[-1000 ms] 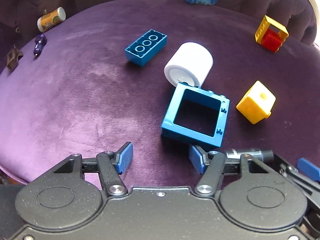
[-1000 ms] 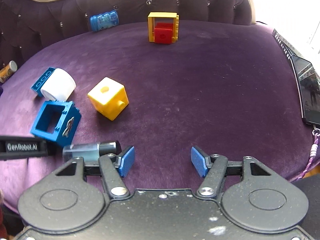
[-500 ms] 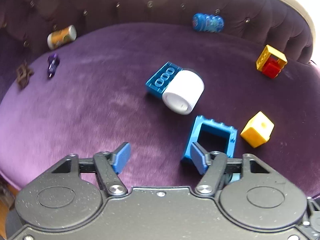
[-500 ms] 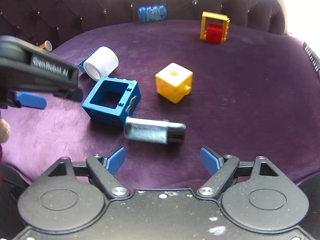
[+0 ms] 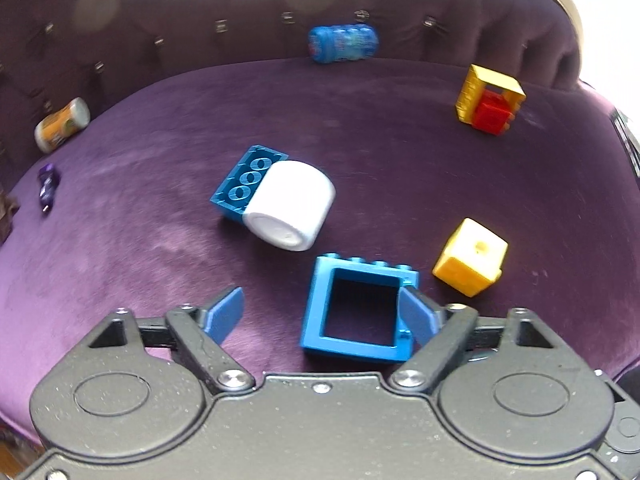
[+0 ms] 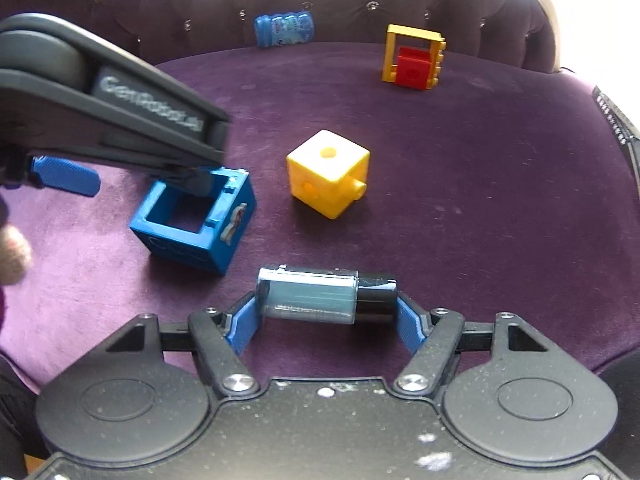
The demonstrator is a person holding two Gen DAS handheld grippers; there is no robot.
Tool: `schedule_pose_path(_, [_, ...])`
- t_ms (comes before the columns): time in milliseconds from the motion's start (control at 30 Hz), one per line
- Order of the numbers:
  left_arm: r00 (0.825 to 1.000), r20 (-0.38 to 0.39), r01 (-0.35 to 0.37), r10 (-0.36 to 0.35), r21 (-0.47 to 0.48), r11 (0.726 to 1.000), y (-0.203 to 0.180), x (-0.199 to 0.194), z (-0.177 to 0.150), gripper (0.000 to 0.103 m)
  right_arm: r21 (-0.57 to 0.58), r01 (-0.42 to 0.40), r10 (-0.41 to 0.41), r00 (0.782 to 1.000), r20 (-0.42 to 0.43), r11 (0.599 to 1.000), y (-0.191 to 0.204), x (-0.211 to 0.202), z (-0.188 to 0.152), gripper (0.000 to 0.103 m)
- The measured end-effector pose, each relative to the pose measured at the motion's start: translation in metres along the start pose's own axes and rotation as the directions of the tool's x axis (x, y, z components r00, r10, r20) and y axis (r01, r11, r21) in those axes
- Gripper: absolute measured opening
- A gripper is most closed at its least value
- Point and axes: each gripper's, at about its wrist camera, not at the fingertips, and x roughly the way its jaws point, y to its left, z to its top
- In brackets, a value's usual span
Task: Organize rigid objects
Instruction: 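Carry both items to the basket and open both tools to release them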
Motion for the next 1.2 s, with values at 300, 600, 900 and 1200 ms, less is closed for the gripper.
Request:
schedule_pose_path(300, [0.997, -0.076, -0.025, 0.031, 0.084, 0.996, -0.022, 0.039, -0.004, 0.064, 0.043, 0.026, -0.026, 1.0, -0.016, 0.999, -0.021, -0.008, -0.007, 0.07])
schedule_pose_path(600, [0.998, -0.058, -0.033, 0.03, -0.041, 0.999, -0.007, -0.012, -0.043, 0.06, 0.092, 0.009, -0.009, 1.0, -0.005, 0.996, -0.045, -0.032, -0.017, 0.07])
schedule_pose_path(900, [0.998, -0.037, -0.06, 0.058, -0.059, 0.996, -0.007, -0.08, -0.116, 0.06, 0.116, -0.046, 0.045, 0.999, 0.016, 0.992, -0.057, -0.081, -0.052, 0.07])
schedule_pose_path(1200, [0.997, -0.077, -0.037, 0.029, -0.106, 0.994, -0.012, -0.106, -0.179, 0.06, 0.098, -0.093, 0.089, 0.995, 0.047, 0.991, -0.064, -0.135, -0.094, 0.07])
